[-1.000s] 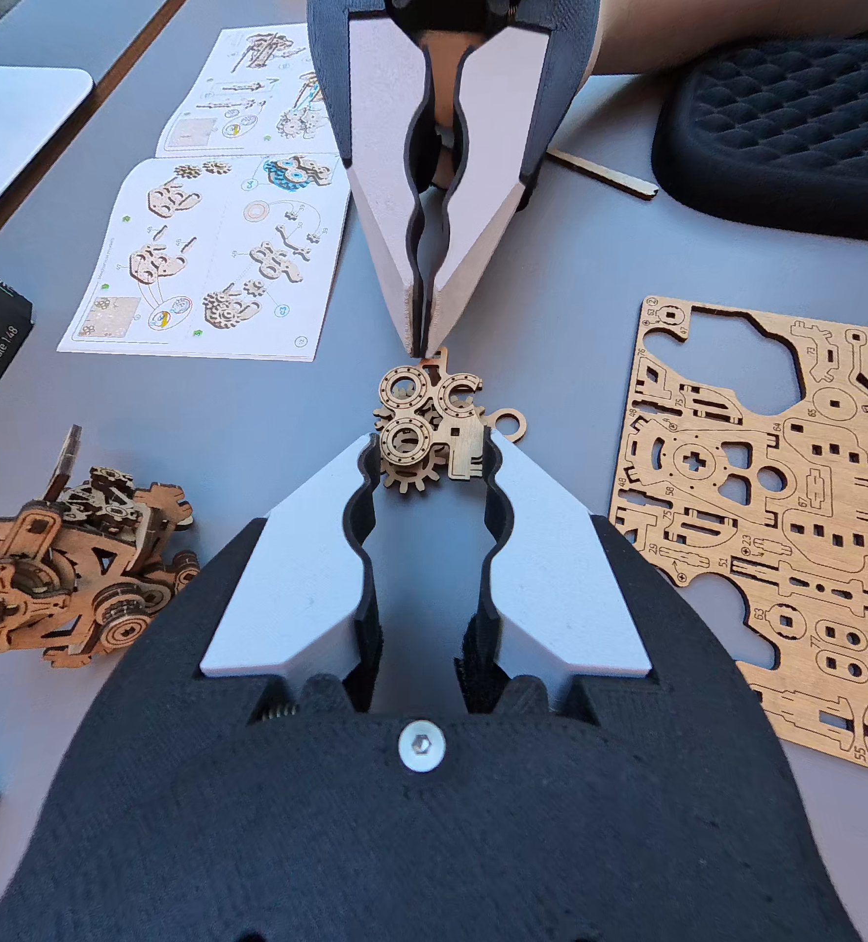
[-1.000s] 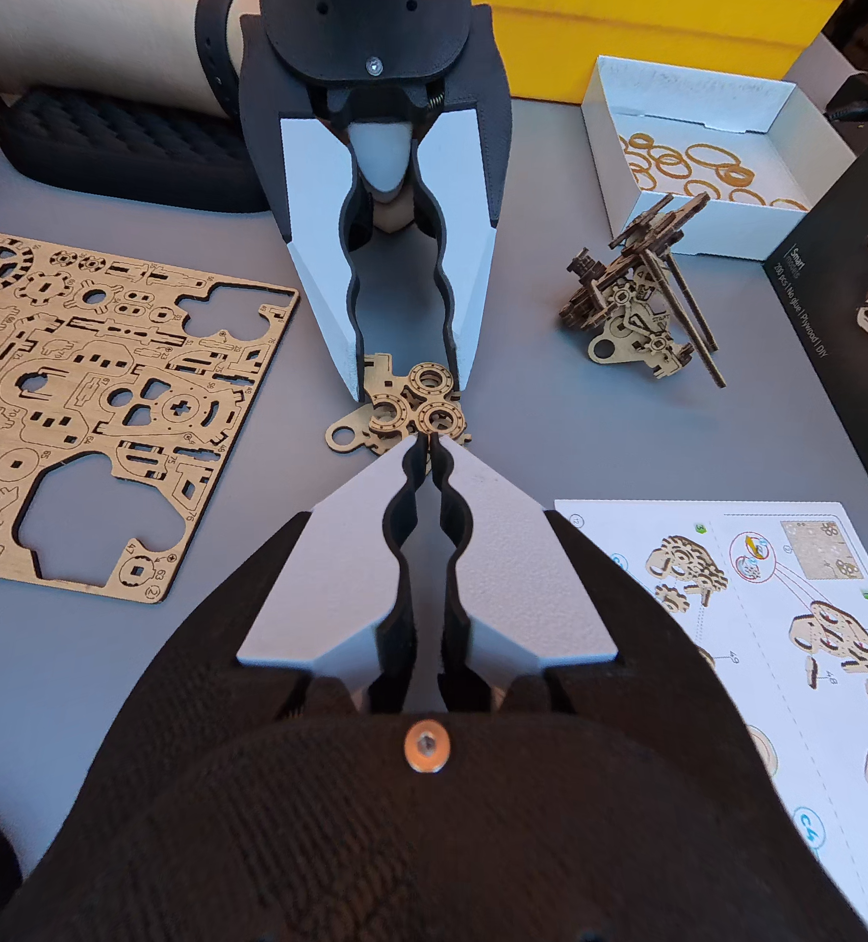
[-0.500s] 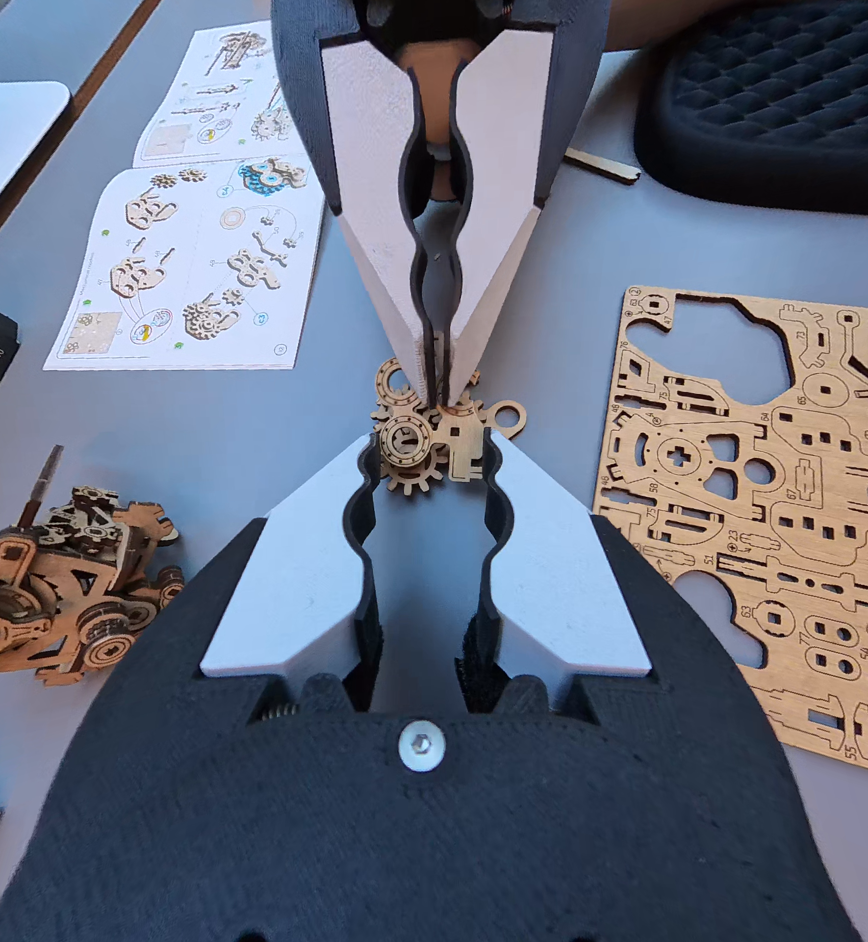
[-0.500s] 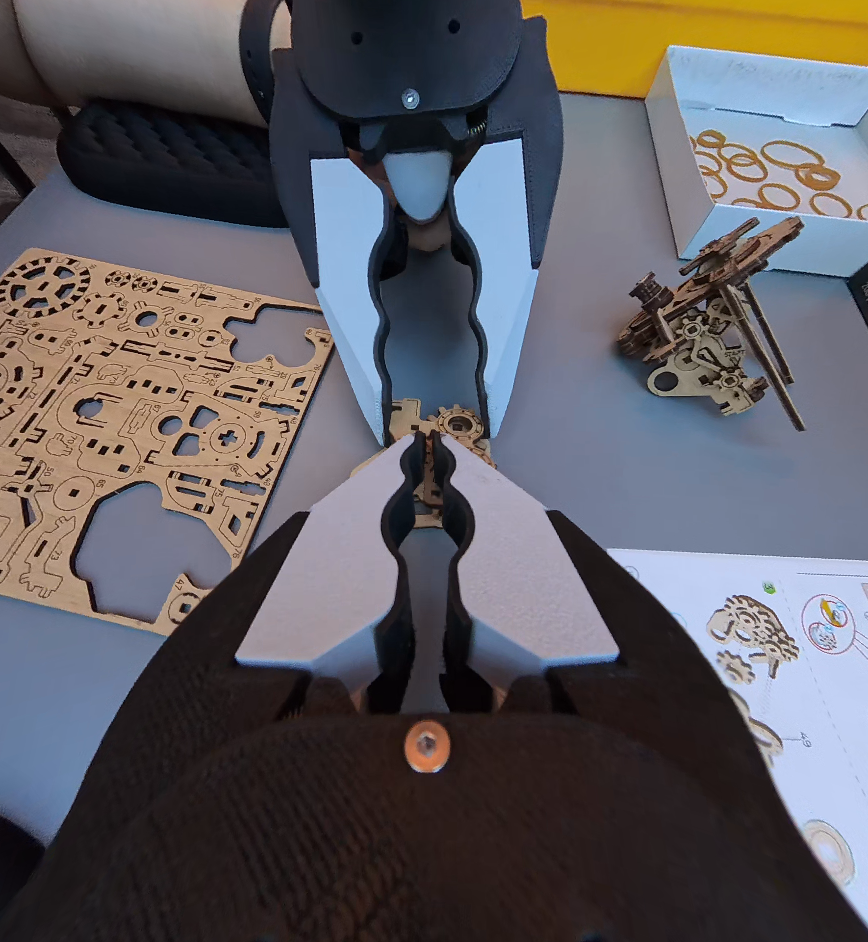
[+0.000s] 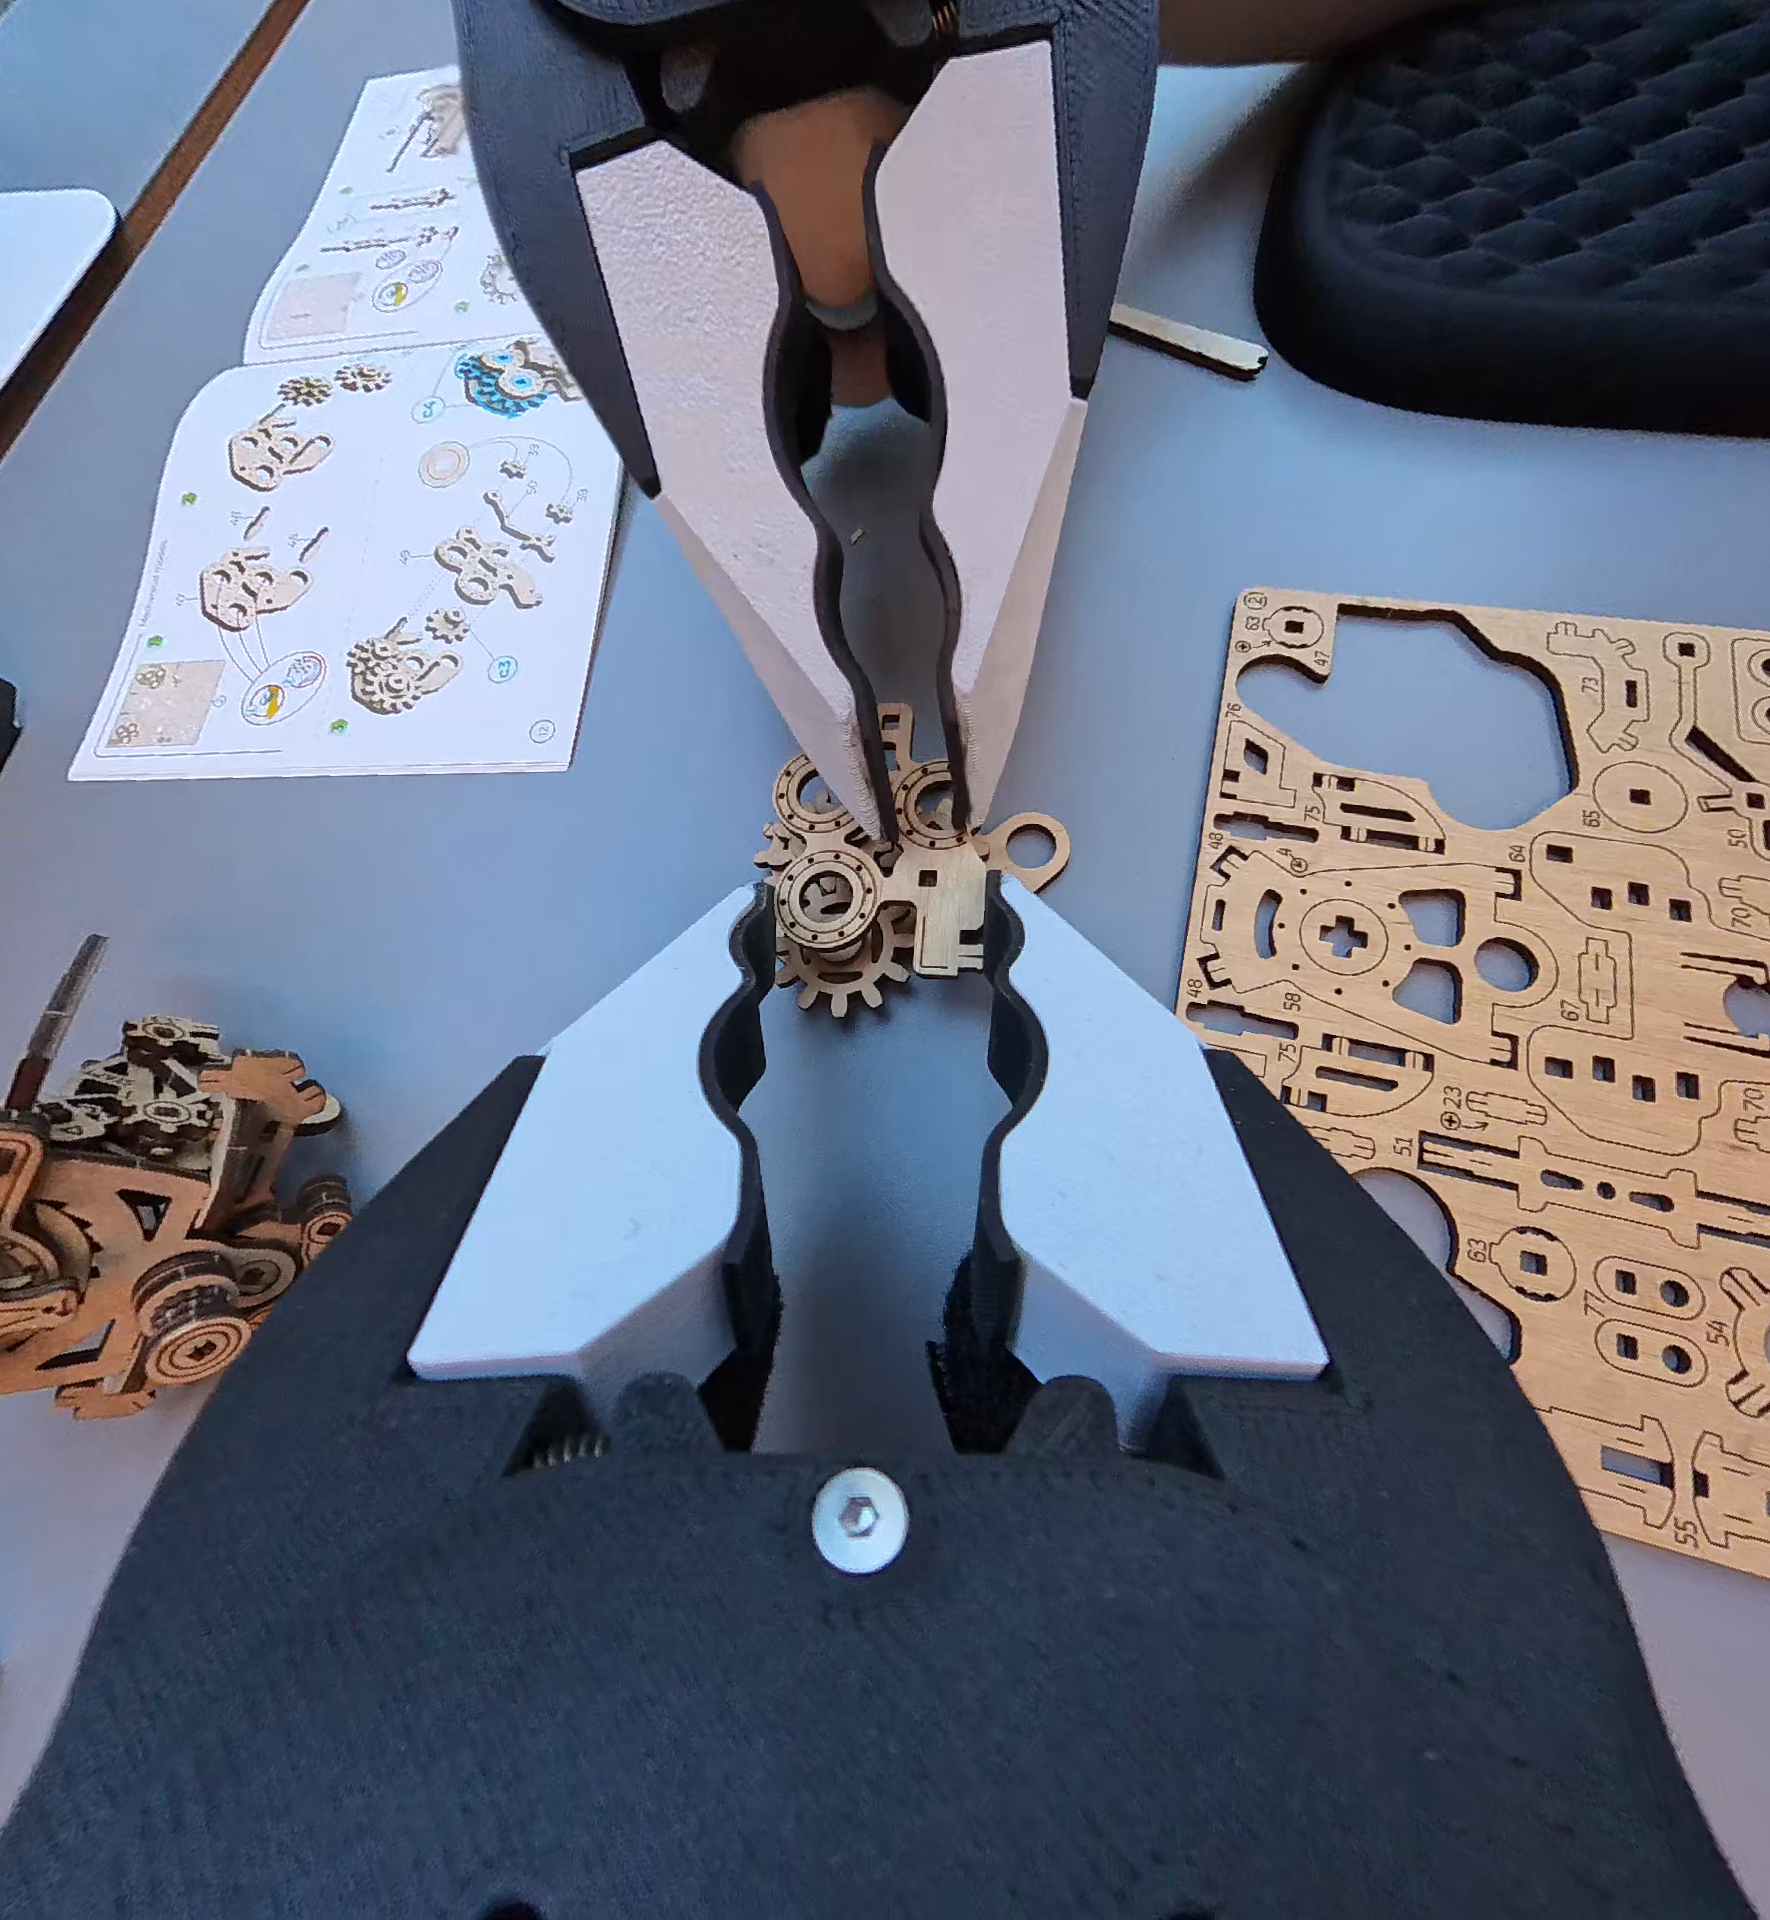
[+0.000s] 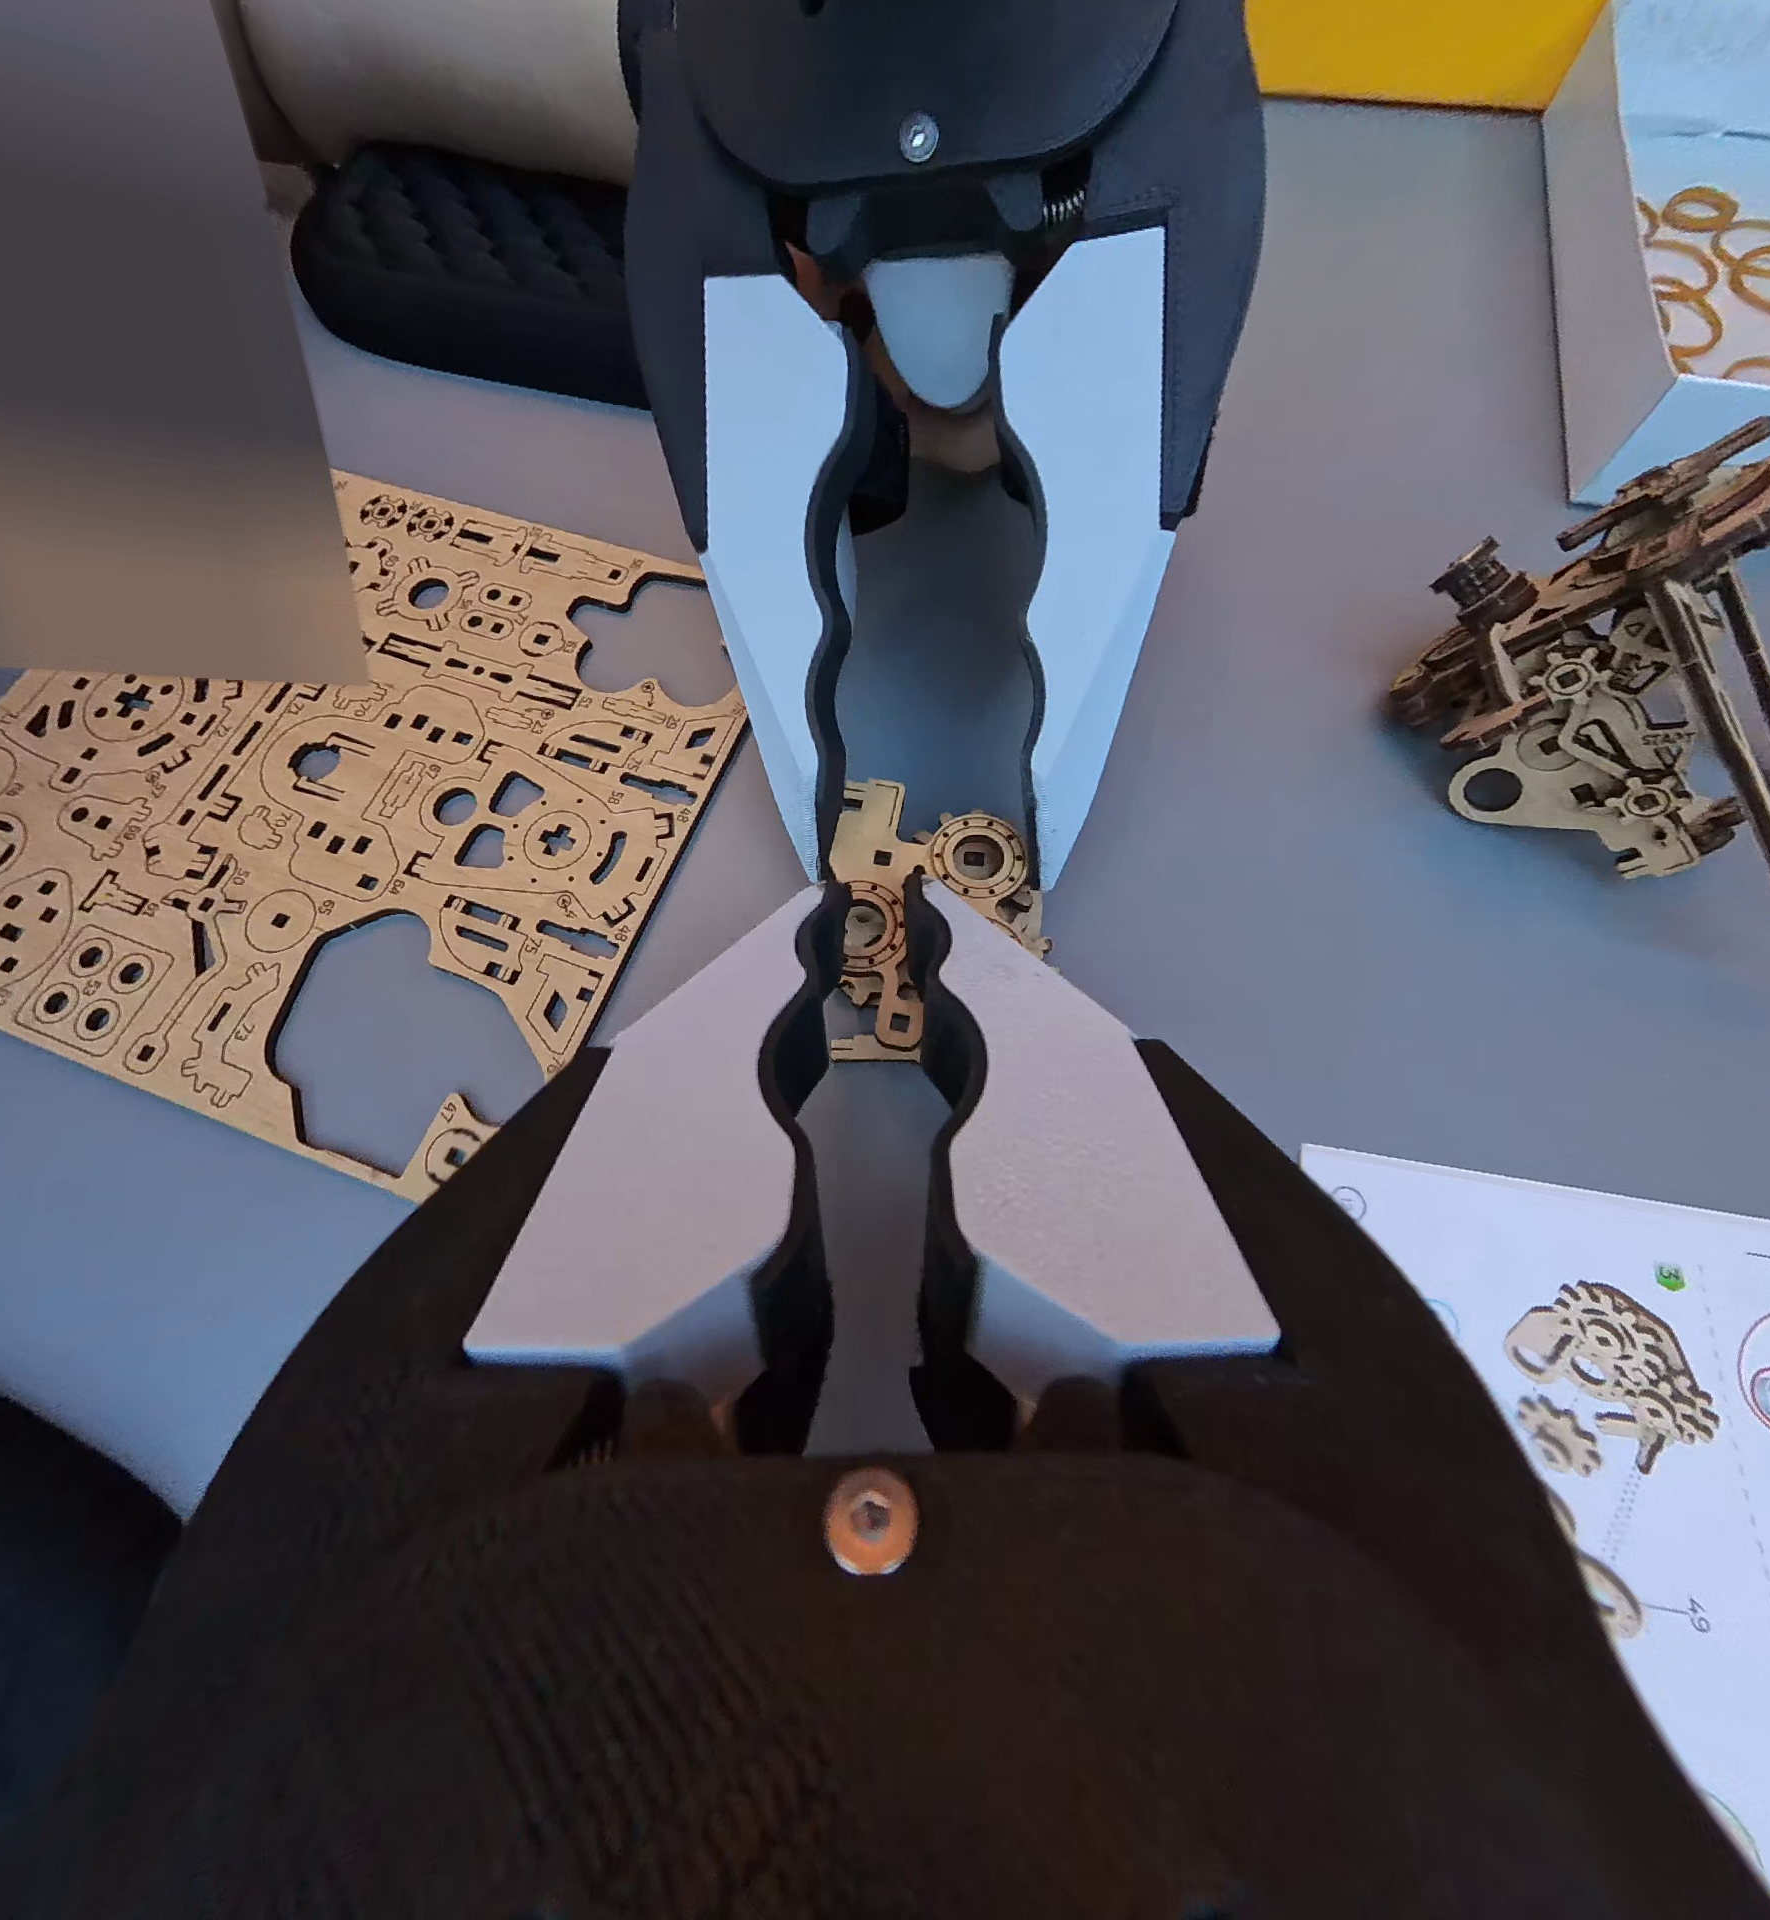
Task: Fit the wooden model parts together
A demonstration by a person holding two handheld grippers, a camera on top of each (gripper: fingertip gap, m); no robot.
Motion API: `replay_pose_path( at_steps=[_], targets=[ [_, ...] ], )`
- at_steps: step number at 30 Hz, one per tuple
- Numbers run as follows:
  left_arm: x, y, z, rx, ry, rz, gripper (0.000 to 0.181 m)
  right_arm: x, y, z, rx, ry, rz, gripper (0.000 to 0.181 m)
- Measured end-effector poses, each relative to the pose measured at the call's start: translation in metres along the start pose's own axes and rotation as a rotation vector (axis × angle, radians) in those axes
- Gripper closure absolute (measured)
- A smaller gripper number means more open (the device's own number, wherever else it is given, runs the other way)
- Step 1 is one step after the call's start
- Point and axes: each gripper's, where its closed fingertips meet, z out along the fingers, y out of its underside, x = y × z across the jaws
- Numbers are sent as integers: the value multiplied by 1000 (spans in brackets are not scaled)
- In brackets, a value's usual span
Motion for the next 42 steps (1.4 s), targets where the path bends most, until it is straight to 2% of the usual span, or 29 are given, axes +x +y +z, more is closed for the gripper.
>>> replay_pose_path(
  at_steps=[7,12,21,30,42],
  targets=[
    [1,0,0,-4,-3,7,143,-3,2,1,-196,-118,-101,170],
    [2,1,0,-7,0,8,143,-4,3,1,-283,-180,-163,170],
    [4,7,2,-41,6,15,142,-3,4,1,-323,-258,-157,176],
    [5,6,2,-22,32,-31,141,-2,6,2,-392,-251,-241,174],
    [7,7,-4,-14,91,-126,138,-3,4,2,-379,-200,-327,177]
  ],
)
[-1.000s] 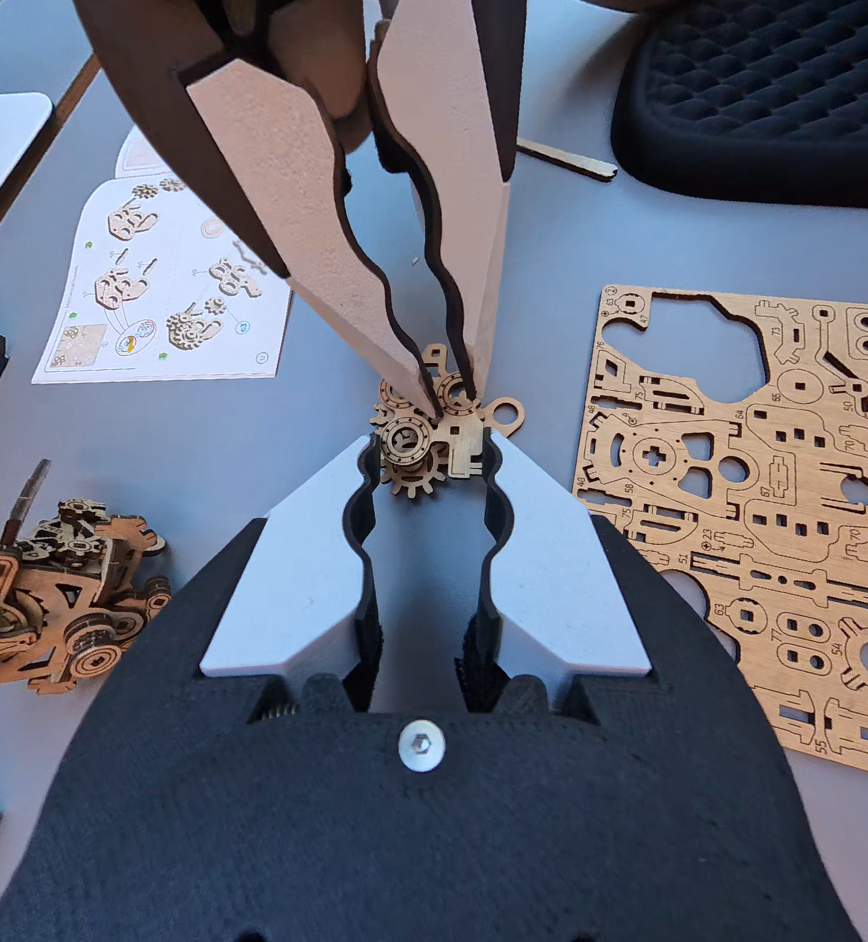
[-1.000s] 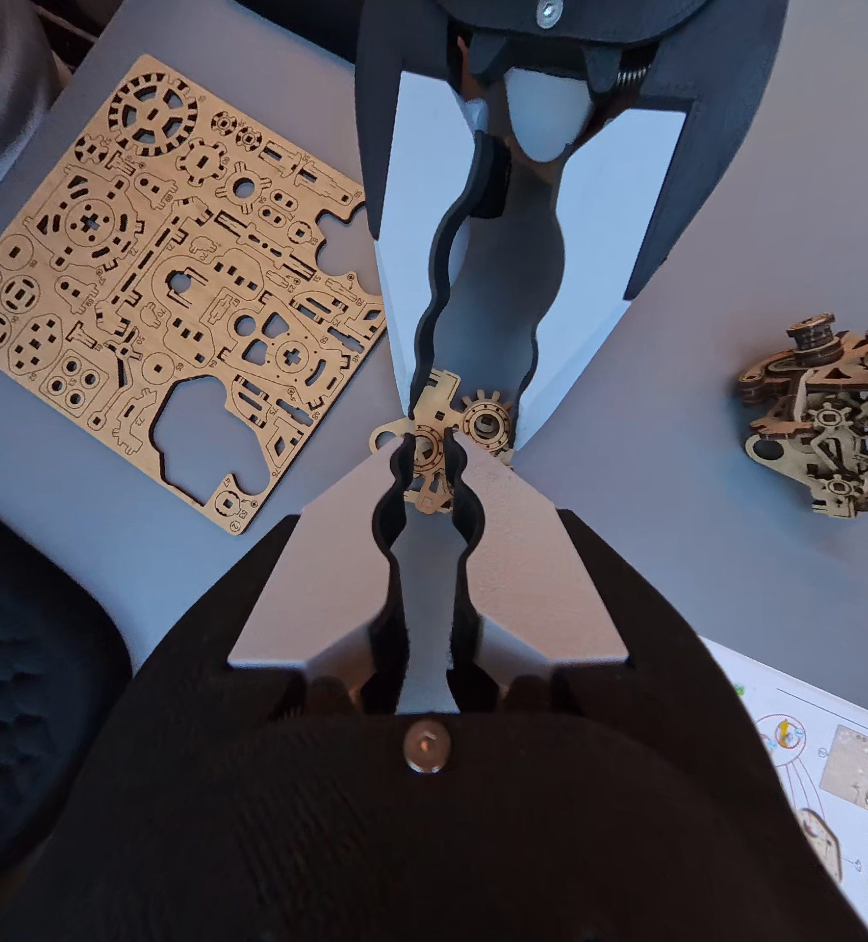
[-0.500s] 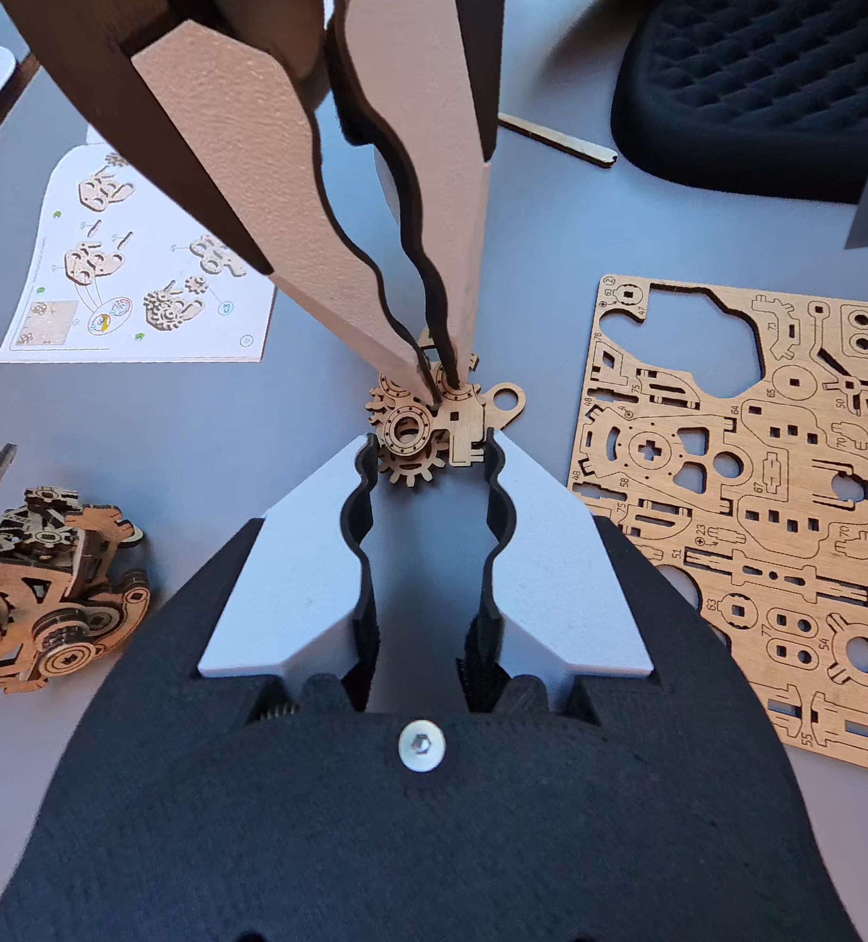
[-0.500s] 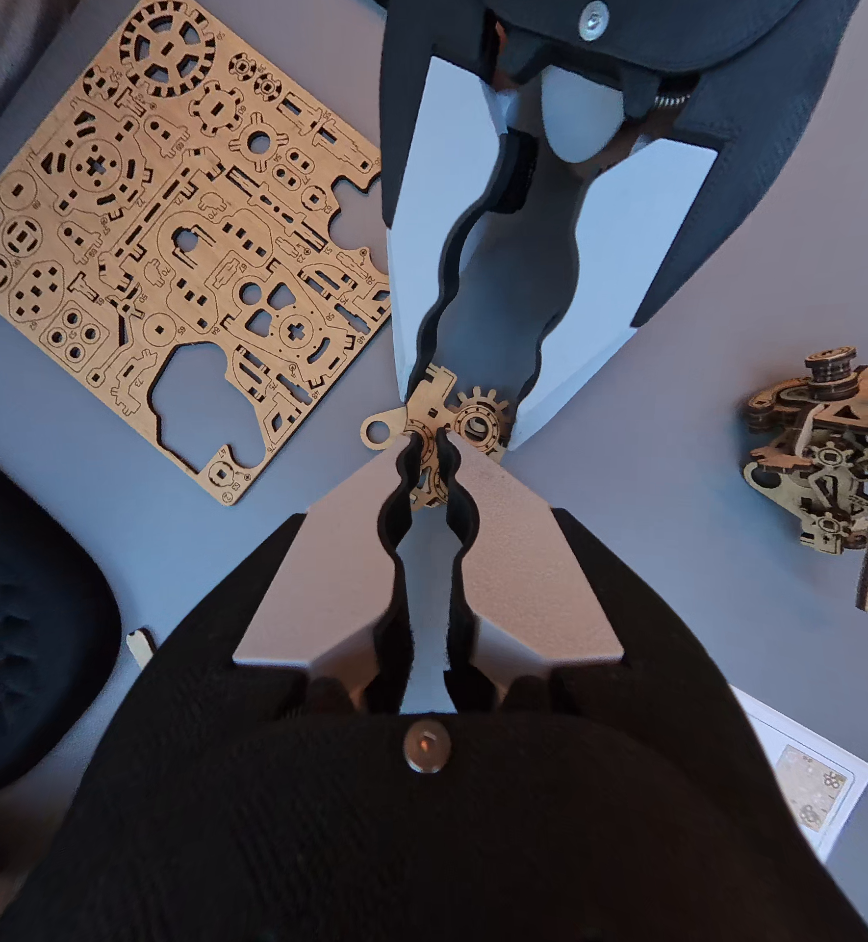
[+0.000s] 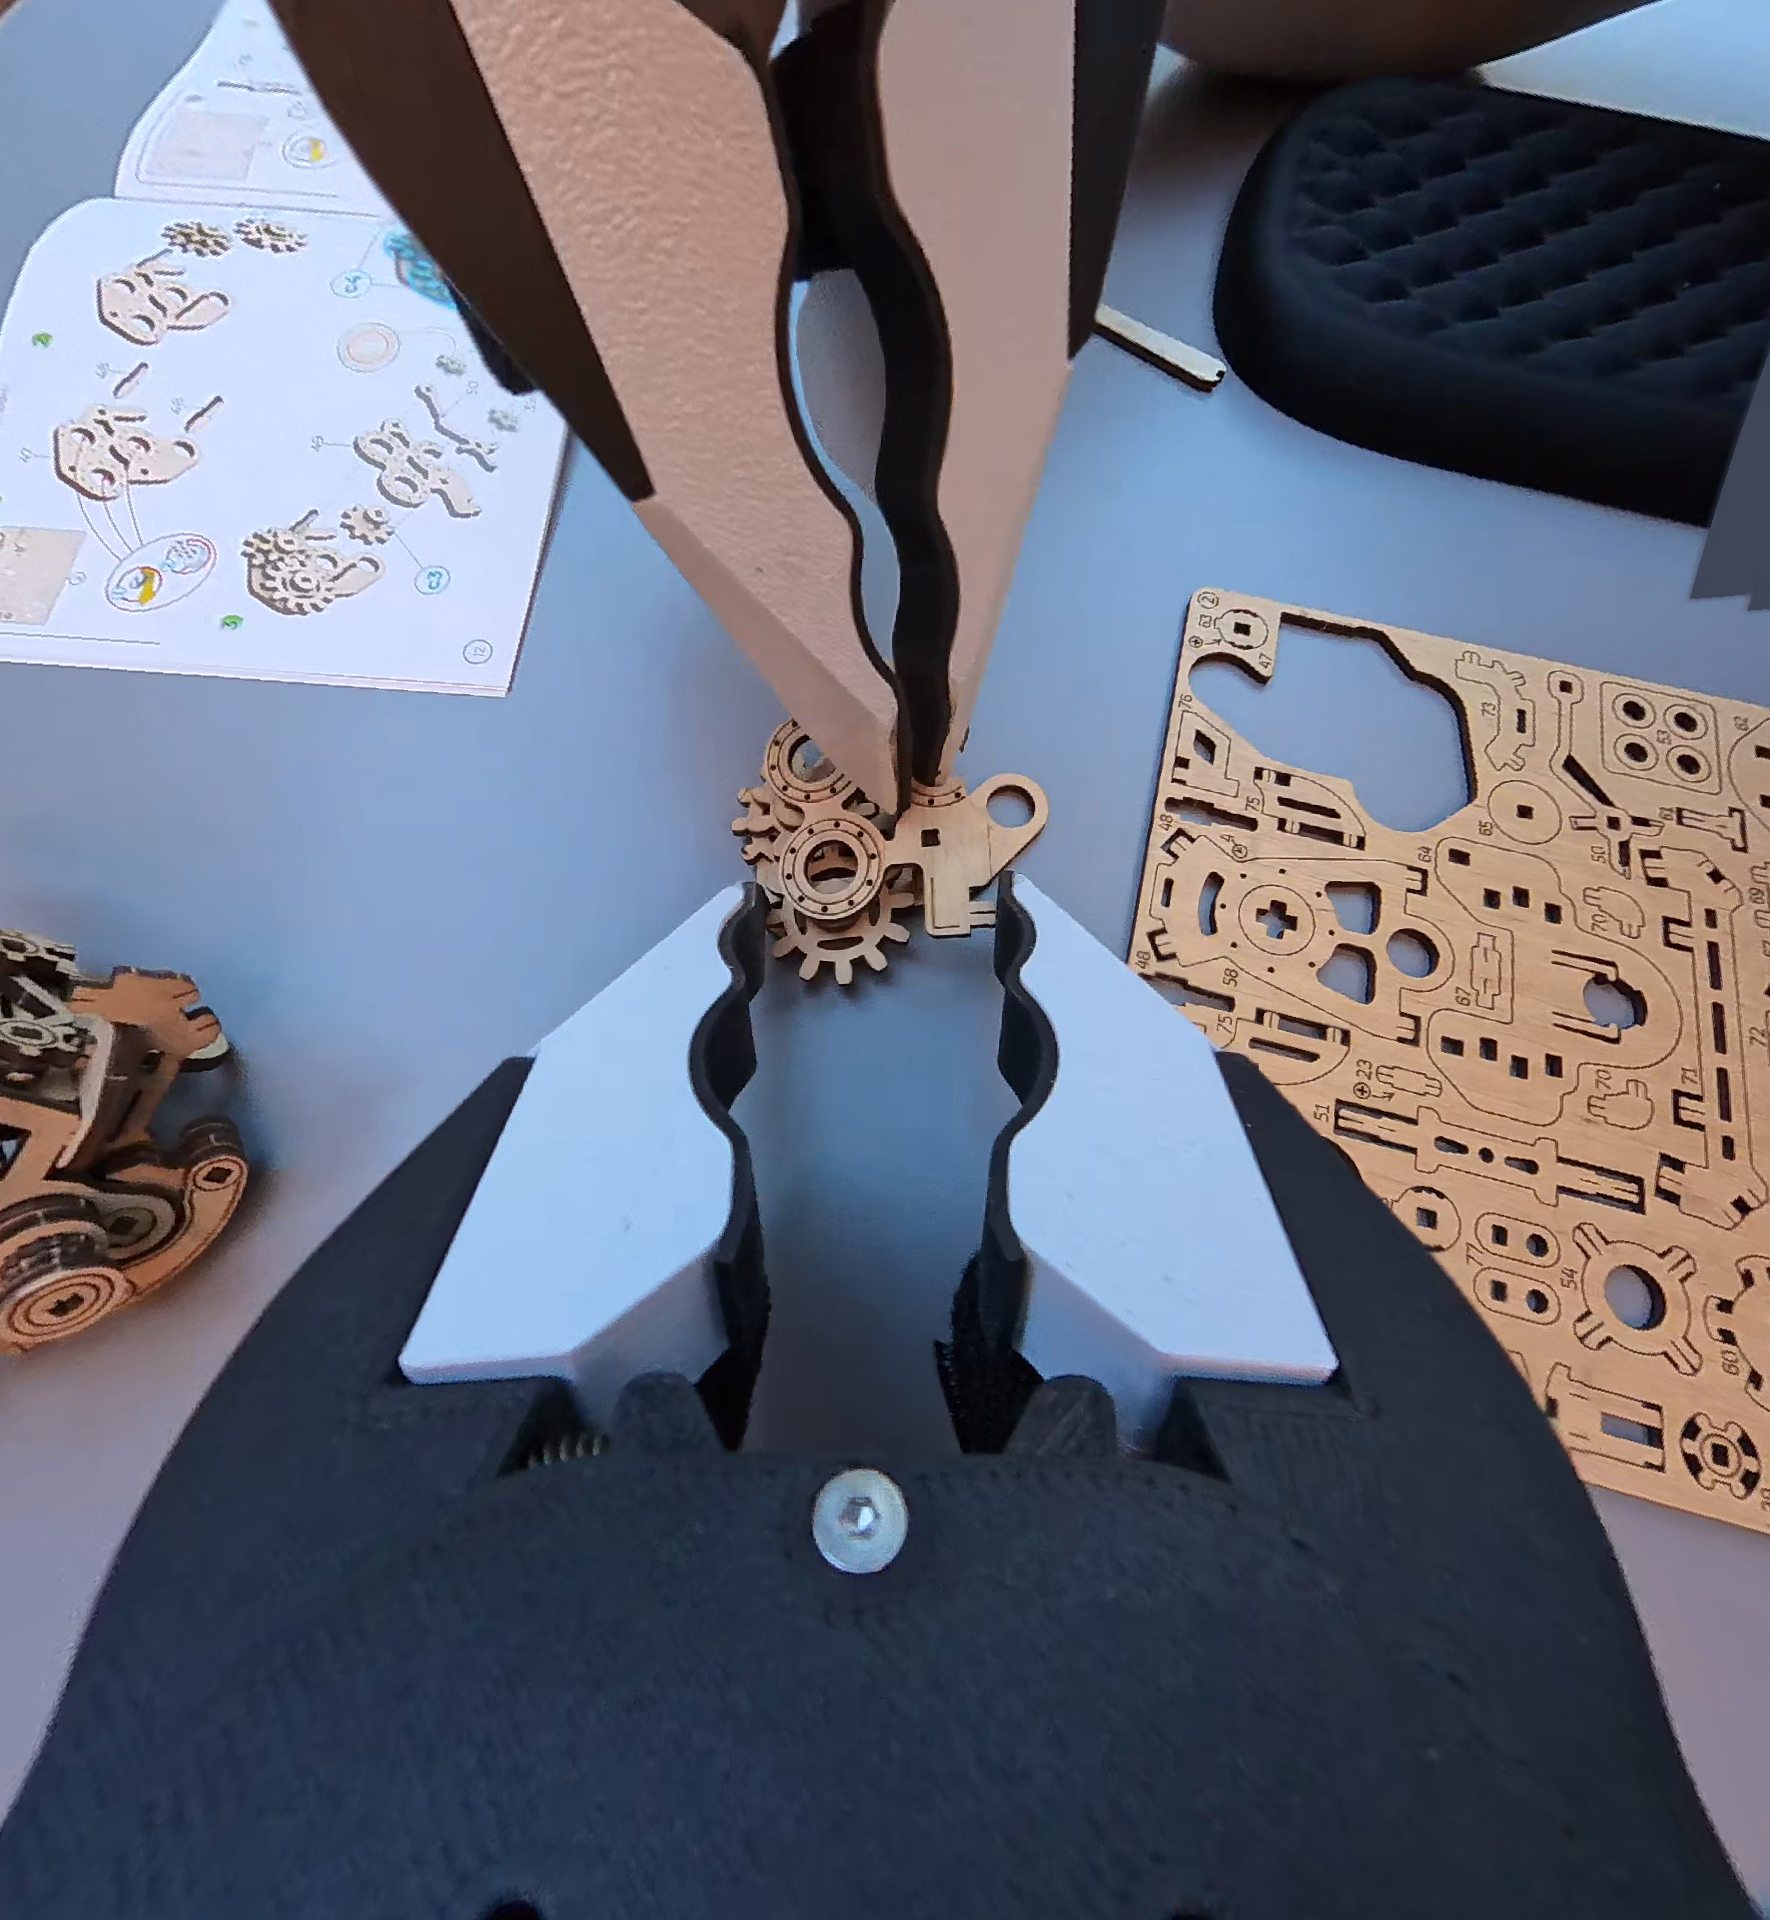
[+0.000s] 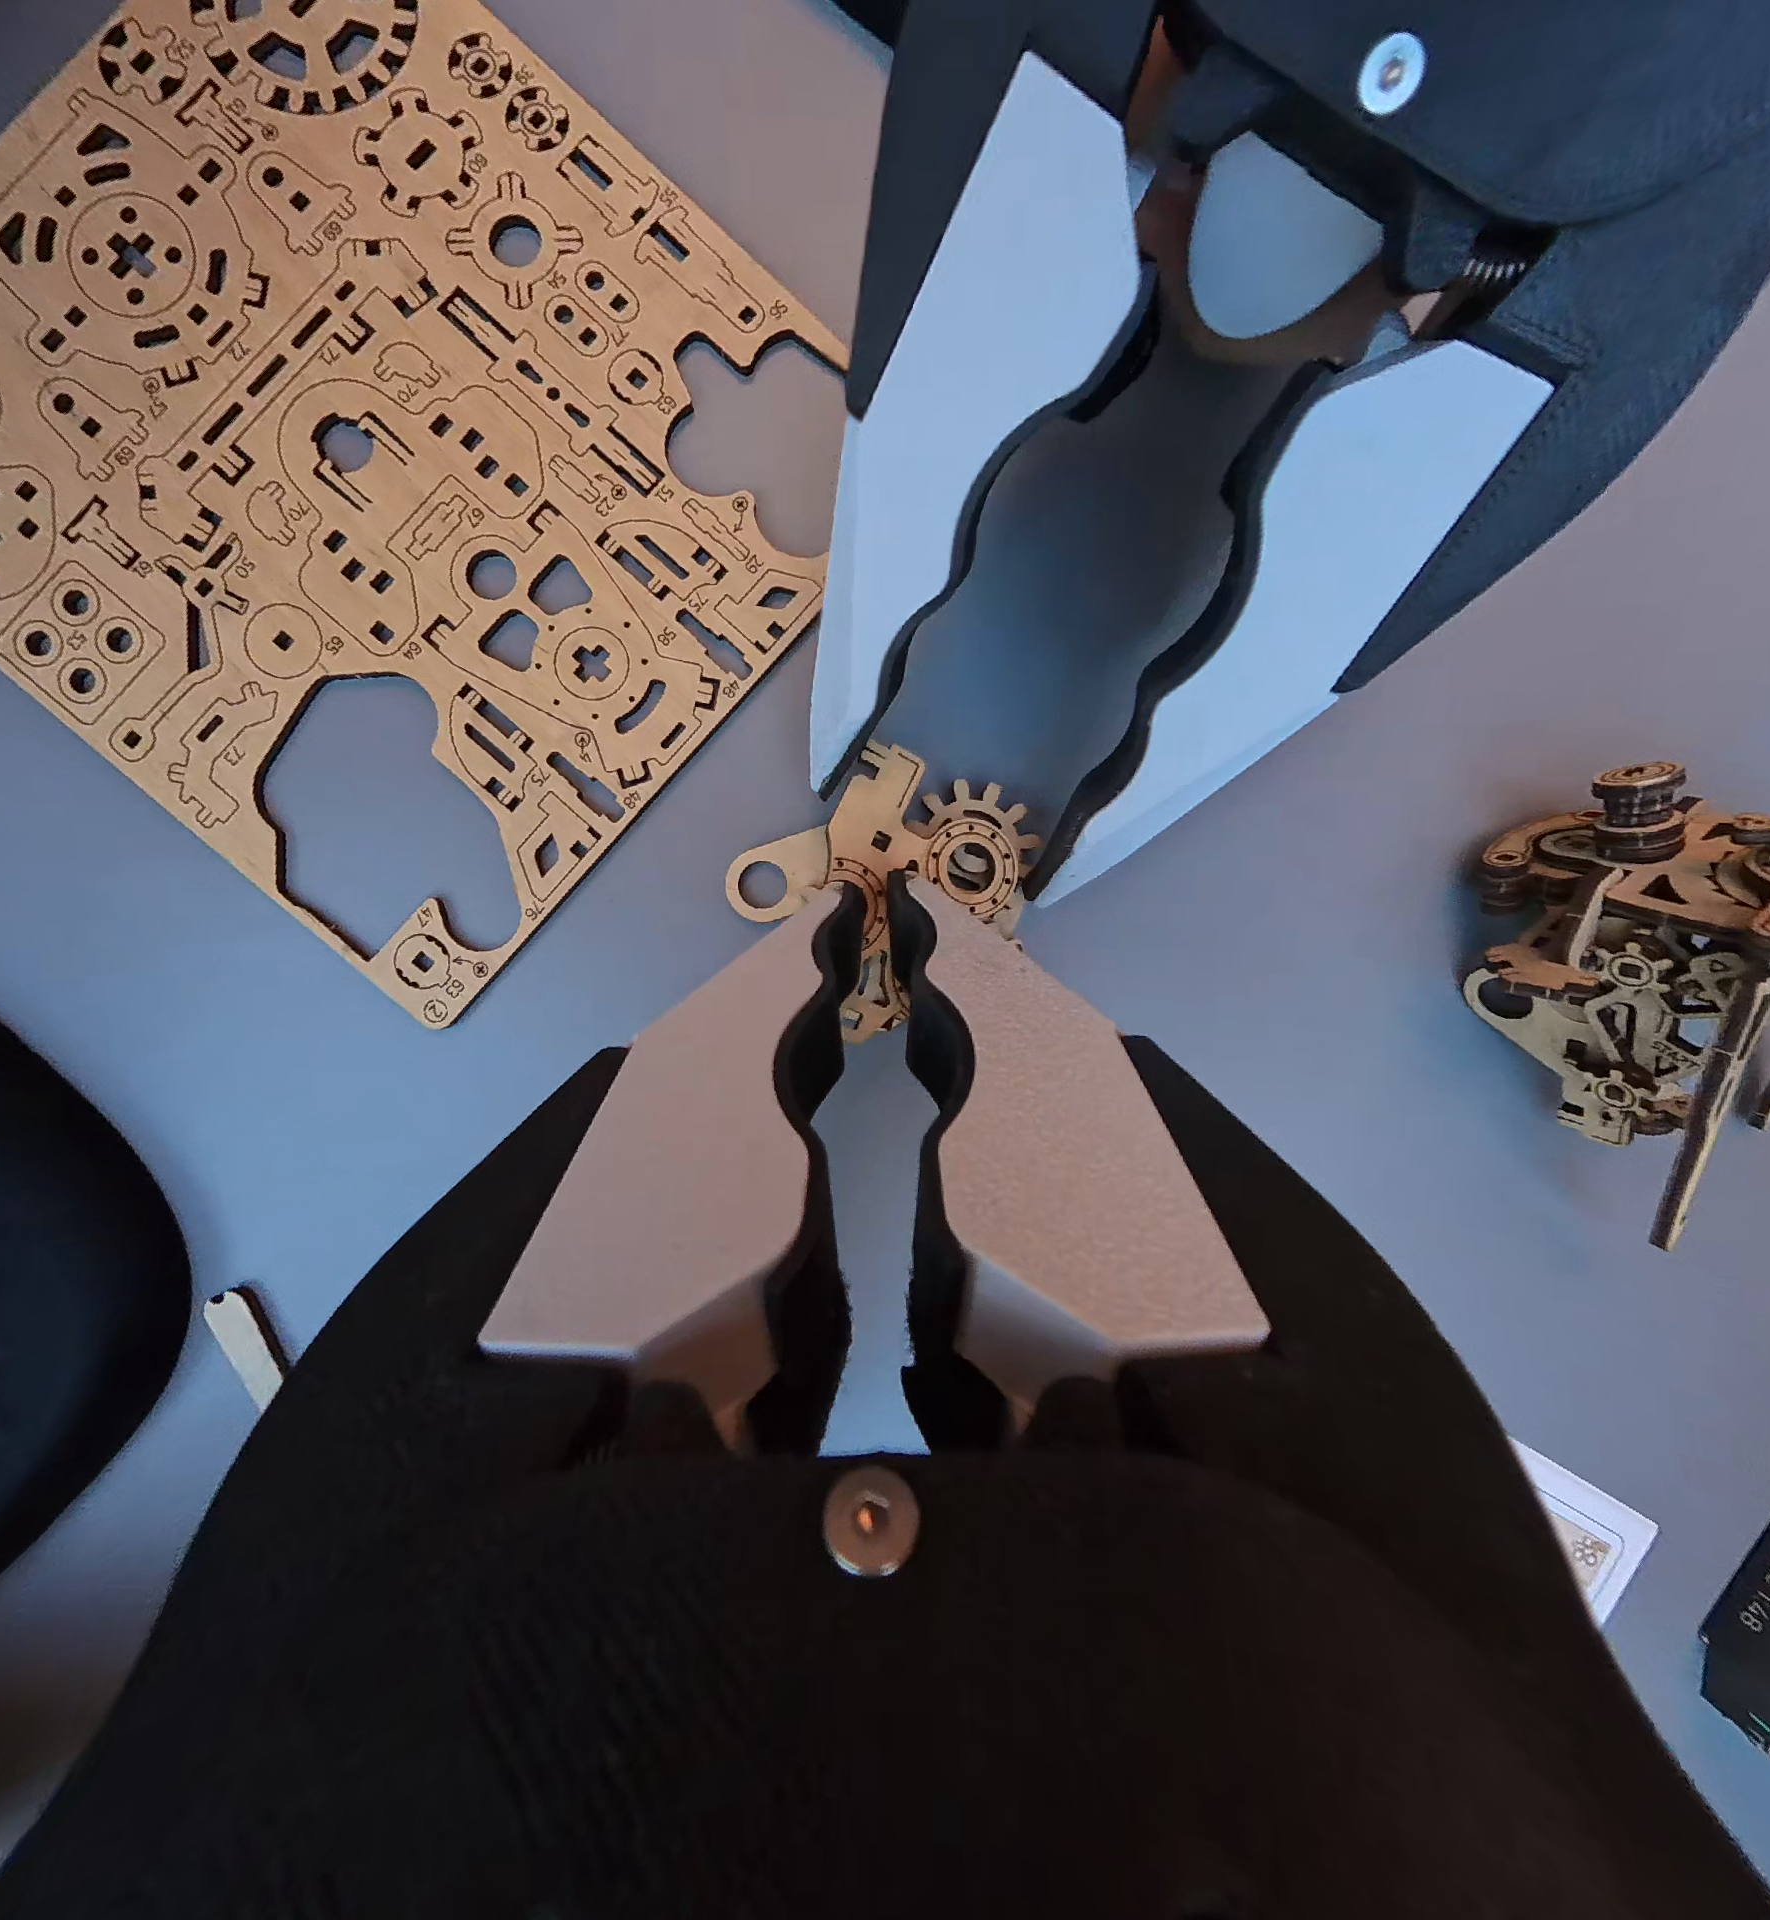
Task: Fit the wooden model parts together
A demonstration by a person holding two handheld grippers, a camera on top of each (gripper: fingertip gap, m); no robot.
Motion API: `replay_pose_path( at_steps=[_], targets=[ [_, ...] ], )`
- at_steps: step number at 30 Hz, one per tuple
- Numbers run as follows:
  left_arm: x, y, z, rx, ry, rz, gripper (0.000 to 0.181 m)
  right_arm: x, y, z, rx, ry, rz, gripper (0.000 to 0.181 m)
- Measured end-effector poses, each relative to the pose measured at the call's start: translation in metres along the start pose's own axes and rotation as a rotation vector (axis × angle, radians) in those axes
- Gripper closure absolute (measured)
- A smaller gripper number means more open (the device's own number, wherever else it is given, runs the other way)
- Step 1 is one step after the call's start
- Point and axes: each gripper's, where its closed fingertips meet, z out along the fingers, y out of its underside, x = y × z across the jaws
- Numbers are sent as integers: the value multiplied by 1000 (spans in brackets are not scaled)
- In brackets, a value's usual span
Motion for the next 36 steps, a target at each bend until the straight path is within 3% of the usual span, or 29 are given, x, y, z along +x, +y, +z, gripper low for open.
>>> replay_pose_path(
  at_steps=[6,18,26,29,31,36],
  targets=[
    [4,5,-9,-14,47,-27,138,-1,-3,0,19,16,-18,181],
    [-6,19,-14,-76,5,-18,135,-2,8,3,-28,24,-17,181],
    [-12,-7,-31,86,48,-191,137,1,6,-15,51,66,34,180],
    [-14,-11,-32,107,55,-227,124,3,8,-25,130,126,119,173],
    [-14,-13,-32,110,23,-179,124,8,10,-32,210,196,199,162],
    [-10,-6,-19,44,-28,-74,124,15,16,-36,420,241,403,161]
  ],
)
